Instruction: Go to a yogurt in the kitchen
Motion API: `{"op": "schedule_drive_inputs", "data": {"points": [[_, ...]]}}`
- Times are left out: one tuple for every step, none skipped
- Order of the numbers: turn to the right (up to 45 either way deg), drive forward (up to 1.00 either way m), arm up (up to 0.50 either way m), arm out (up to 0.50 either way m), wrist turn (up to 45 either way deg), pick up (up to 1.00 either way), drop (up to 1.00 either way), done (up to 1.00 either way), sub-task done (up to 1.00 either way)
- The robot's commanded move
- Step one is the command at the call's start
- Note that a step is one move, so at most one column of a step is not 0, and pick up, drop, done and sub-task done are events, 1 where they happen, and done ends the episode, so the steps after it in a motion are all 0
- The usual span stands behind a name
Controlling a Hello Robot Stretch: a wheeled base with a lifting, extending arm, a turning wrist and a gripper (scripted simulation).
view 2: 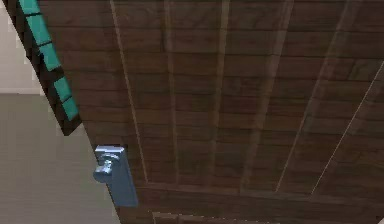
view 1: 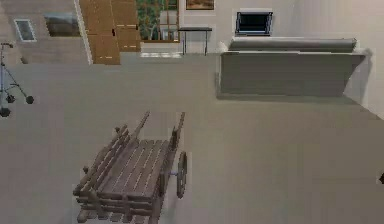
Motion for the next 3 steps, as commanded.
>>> {"op": "schedule_drive_inputs", "data": {"points": [[-15.0, 0.0, 0.0, 0.0, 0.0, 0.0, 0.0, 0.0, 0.0], [0.0, 0.55, 0.0, 0.0, 0.0, 0.0, 0.0, 0.0, 0.0], [45.0, 0.0, 0.0, 0.0, 0.0, 0.0, 0.0, 0.0, 0.0]]}}
